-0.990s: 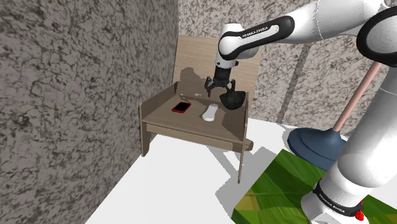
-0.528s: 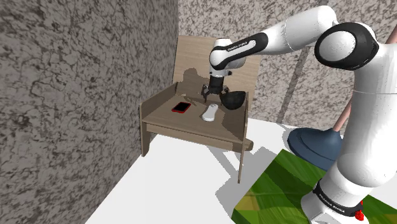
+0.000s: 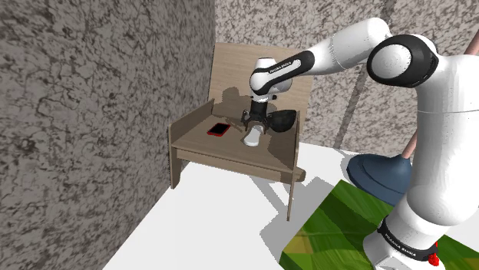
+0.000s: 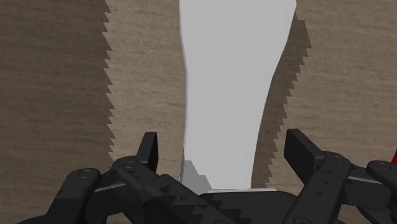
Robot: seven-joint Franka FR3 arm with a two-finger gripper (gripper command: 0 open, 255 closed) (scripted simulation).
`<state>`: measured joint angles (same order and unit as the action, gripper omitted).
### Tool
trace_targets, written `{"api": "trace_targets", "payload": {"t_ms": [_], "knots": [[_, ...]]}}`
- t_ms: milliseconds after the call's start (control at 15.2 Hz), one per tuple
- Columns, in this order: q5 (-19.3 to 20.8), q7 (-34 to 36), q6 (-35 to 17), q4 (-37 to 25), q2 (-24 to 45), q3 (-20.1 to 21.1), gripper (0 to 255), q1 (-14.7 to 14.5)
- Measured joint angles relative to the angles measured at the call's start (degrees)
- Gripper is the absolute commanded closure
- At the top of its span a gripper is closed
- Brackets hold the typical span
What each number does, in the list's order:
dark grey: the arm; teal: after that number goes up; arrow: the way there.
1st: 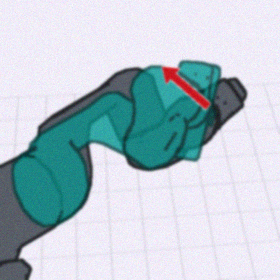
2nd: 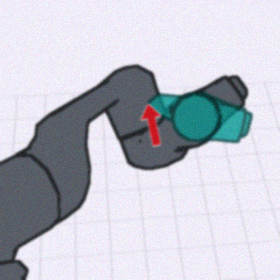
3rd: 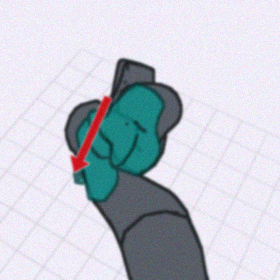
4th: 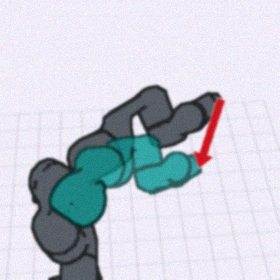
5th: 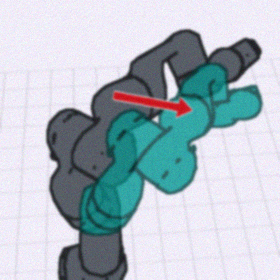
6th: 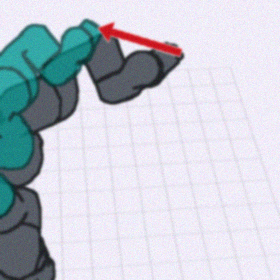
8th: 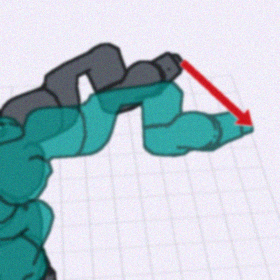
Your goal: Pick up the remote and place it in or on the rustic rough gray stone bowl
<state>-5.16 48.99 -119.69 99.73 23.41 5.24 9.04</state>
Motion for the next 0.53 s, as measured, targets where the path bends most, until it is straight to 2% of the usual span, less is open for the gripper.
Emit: {"api": "trace_targets", "payload": {"t_ms": [462,528], "knots": [[0.0,0.1,-0.9,0.6,0.3,0.0,0,-0.1],[0.0,0.1,-0.9,0.6,0.3,0.0,255,-0.1]]}}
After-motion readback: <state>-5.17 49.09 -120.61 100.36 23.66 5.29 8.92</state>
